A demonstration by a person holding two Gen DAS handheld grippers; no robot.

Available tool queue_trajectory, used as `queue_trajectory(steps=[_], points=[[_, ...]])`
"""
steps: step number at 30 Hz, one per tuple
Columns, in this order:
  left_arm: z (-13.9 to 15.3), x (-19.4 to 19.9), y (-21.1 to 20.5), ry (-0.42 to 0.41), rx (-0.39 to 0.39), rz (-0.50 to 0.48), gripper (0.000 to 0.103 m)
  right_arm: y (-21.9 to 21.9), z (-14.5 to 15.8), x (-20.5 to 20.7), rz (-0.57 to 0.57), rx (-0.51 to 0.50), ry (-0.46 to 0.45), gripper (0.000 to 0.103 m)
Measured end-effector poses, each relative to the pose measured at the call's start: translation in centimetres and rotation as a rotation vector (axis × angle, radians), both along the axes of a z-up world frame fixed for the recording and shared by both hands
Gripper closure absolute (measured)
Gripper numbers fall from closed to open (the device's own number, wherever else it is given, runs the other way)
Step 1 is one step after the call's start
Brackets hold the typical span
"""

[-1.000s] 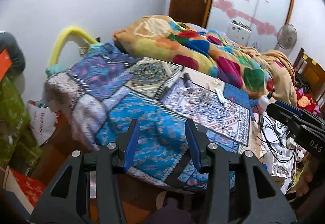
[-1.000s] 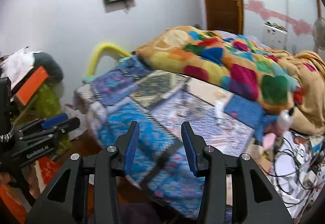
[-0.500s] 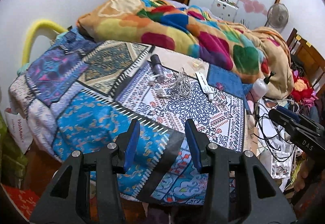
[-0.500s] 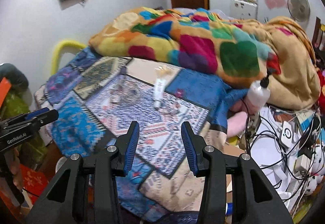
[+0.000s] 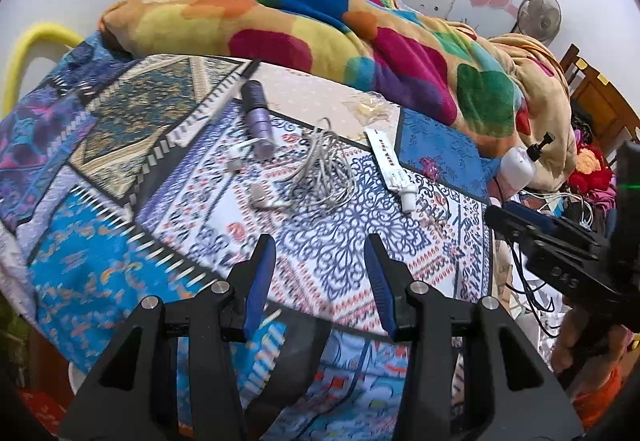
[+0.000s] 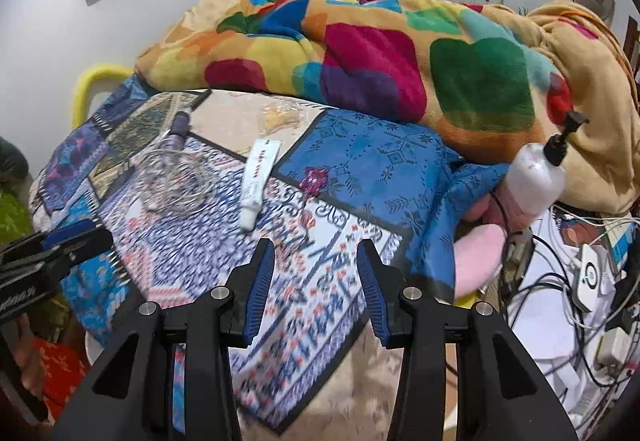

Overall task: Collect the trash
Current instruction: 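Close the left gripper on the white coiled cable while the right gripper reaches toward the pink clip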

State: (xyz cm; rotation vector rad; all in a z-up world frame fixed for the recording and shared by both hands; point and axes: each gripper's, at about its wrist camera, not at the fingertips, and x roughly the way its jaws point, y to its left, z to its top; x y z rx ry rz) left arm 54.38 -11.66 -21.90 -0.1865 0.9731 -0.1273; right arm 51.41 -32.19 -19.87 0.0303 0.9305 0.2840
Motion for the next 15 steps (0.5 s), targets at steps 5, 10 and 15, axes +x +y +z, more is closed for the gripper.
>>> queue_trajectory(steps=[5, 10, 15], points=[[-1.6, 2.2, 0.1, 0.008, 0.001, 0.006, 0.058, 0.6, -1.4, 1.8, -0.008, -0.019, -0.008, 0.064], [-3.0, 3.7, -0.2, 0.001, 0.046, 0.002, 0.058, 1.7, -1.8, 3.5, -0.002, -0.084, -0.049, 0.064], [-3.7, 4.7, -0.5, -0.020, 0.050, -0.006, 0.058, 2.9, -2.6, 4.7, 0.041, -0.118, -0.047, 0.064]])
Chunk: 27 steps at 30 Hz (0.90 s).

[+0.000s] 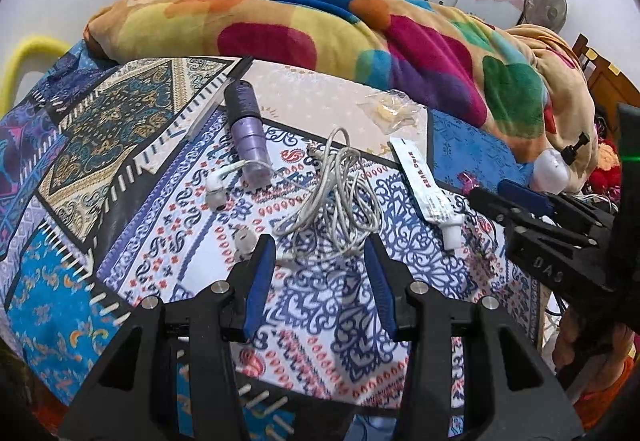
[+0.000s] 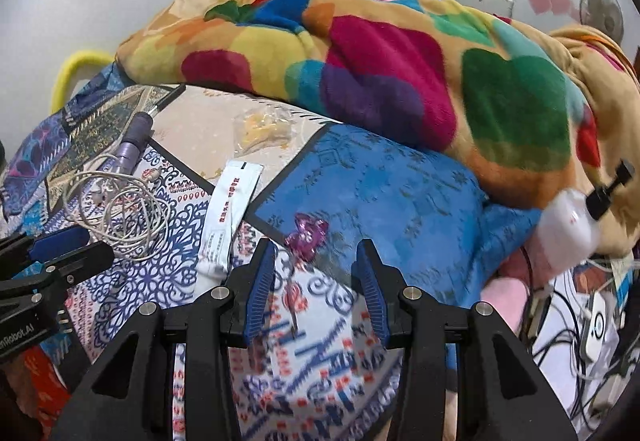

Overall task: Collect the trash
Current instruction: 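Close the left gripper on the white coiled cable while the right gripper reaches toward the pink clip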

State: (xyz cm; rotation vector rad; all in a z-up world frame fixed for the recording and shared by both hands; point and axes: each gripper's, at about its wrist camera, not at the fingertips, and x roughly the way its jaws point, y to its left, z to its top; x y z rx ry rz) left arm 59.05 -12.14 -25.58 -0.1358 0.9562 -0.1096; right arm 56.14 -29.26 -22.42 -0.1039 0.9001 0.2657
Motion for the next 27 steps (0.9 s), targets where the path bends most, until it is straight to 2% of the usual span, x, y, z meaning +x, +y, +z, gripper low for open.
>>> queue_trajectory(steps=[3, 7, 8, 9, 11, 12, 13, 14, 19, 23, 27], points=[[-0.3, 0.7, -0.2, -0.003, -0.001, -0.006, 0.058, 0.4, -0.4, 0.0, 0.007, -0.032, -0.019, 0.064], [-0.4, 1.0, -0.4, -0.020, -0.005, -0.015, 0.058, 0.4, -0.3, -0.2, 0.027, -0.036, -0.027, 0.070], [-0.4, 1.0, -0.4, -0.020, -0.005, -0.012, 0.058, 0.4, -0.3, -0.1, 0.032, -0.027, -0.024, 0.072], [-0.3, 0.9, -0.3, -0.025, -0.013, -0.011, 0.059, 0.3, -0.2, -0.1, 0.025, -0.036, -0.030, 0.080], [-0.1, 0.6, -0.4, -0.046, -0.026, -0.013, 0.077, 0.4, -0.3, 0.1, 0.022, -0.031, -0.030, 0.082], [-0.1, 0.5, -0.5, -0.046, -0.026, -0.019, 0.082, 0.4, -0.3, 0.2, 0.018, -0.029, -0.032, 0.082], [-0.1, 0.5, -0.5, -0.045, -0.025, -0.022, 0.091, 0.5, -0.3, 0.2, 0.016, -0.033, -0.033, 0.082], [0.0, 0.3, -0.4, -0.046, -0.023, -0.009, 0.093, 0.6, -0.3, 0.3, 0.014, -0.034, -0.034, 0.083], [1.3, -0.6, 0.4, -0.081, -0.028, 0.020, 0.097, -0.4, 0.3, -0.1, -0.021, 0.043, -0.005, 0.083], [3.2, -1.5, 1.0, -0.102, -0.036, 0.018, 0.097, -0.4, 1.7, -1.1, -0.022, 0.053, -0.031, 0.083], [5.1, -2.7, 1.2, -0.136, -0.011, 0.039, 0.097, -0.1, 3.7, -2.4, -0.015, 0.047, -0.070, 0.084]])
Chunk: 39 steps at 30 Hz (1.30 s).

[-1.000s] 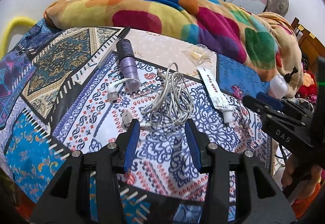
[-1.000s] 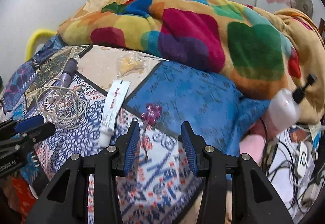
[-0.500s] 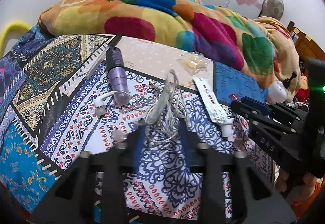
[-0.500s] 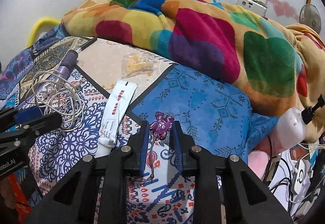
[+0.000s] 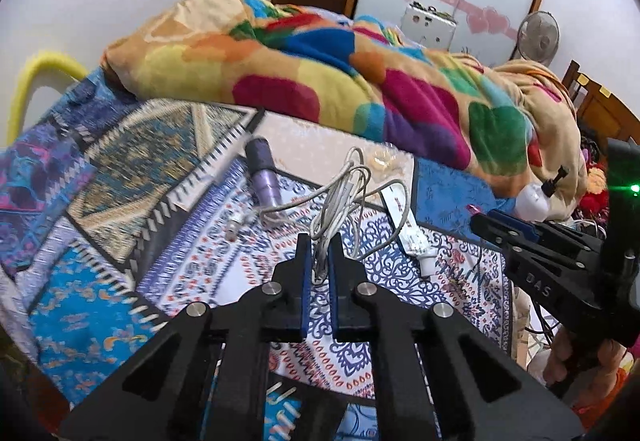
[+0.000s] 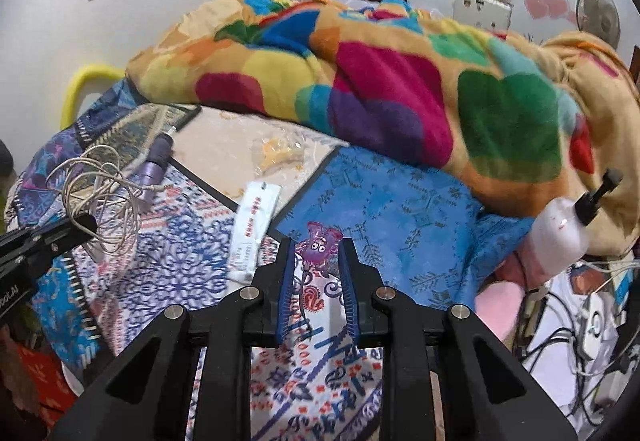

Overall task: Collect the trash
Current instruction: 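Close the left gripper on the white coiled cable while the right gripper reaches toward the pink clip, then close the right gripper on the pink clip while the left gripper lifts the cable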

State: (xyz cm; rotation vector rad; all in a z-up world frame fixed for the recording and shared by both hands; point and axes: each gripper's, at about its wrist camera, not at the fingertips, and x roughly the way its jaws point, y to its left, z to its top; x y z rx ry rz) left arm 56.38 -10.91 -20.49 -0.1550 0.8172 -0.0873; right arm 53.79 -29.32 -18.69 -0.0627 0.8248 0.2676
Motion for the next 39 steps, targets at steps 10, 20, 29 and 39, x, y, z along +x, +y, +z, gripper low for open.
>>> queue_trajectory(steps=[10, 20, 29, 39], points=[[4.9, -3.7, 0.3, -0.064, 0.061, -0.005, 0.097, 0.8, 3.8, -2.9, 0.052, 0.022, -0.031, 0.103], [4.3, -6.3, 2.1, -0.054, 0.068, -0.001, 0.097, -2.3, 2.0, -4.1, 0.067, 0.031, 0.058, 0.068], [0.1, -5.8, 1.3, -0.006, 0.118, -0.021, 0.097, -0.9, -1.7, -1.3, 0.061, -0.054, 0.065, 0.061], [-1.6, -4.7, 1.2, 0.003, 0.098, -0.032, 0.097, 0.8, -4.0, 0.3, 0.080, -0.137, 0.046, 0.067]])
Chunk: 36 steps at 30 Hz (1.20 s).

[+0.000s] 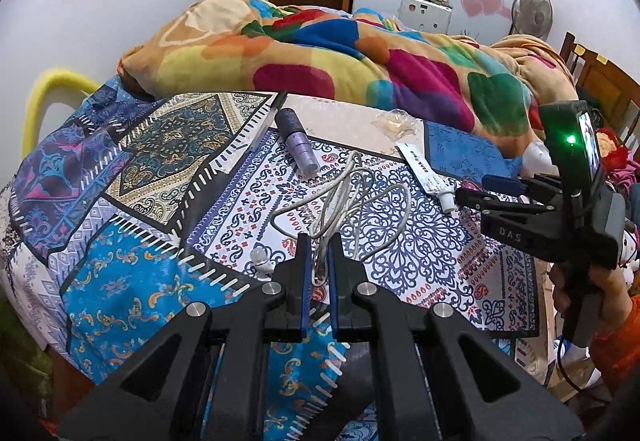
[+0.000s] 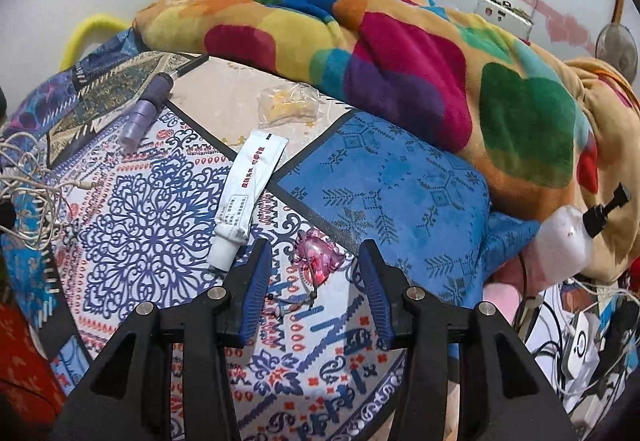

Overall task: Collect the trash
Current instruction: 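Close the right gripper on the pink clip while the left gripper lifts the cable, then carry the cable and pink clip over the white bucket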

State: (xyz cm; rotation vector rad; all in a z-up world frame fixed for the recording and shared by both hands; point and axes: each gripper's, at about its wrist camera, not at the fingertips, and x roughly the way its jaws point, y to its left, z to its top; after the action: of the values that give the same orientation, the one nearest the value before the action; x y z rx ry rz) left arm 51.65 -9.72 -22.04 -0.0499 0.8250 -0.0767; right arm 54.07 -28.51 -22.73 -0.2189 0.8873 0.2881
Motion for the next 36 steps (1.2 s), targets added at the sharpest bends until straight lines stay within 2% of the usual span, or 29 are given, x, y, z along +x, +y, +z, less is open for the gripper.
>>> queue_trajectory(steps=[3, 7, 11, 15, 27, 36], points=[[-0.1, 0.2, -0.3, -0.003, 0.001, -0.005, 0.097, -0.2, 0.1, 0.1, -0.008, 0.013, -0.007, 0.077], [0.3, 0.0, -0.5, -0.008, -0.008, -0.007, 0.097, -0.5, 0.3, 0.3, -0.014, 0.050, 0.019, 0.078], [1.3, -0.5, -0.5, -0.021, 0.002, -0.005, 0.097, -0.3, 1.4, -0.5, -0.016, 0.058, -0.001, 0.078], [3.0, -1.4, -0.1, -0.038, 0.004, 0.003, 0.097, 0.1, 3.9, -2.0, 0.004, 0.078, -0.030, 0.078], [10.6, -6.1, 0.6, -0.155, 0.009, 0.018, 0.097, 3.2, 14.4, -8.1, 0.107, 0.145, -0.190, 0.078], [13.9, -11.2, 3.2, -0.188, 0.001, 0.065, 0.097, 6.1, 17.5, -13.6, 0.185, 0.226, -0.208, 0.078]])
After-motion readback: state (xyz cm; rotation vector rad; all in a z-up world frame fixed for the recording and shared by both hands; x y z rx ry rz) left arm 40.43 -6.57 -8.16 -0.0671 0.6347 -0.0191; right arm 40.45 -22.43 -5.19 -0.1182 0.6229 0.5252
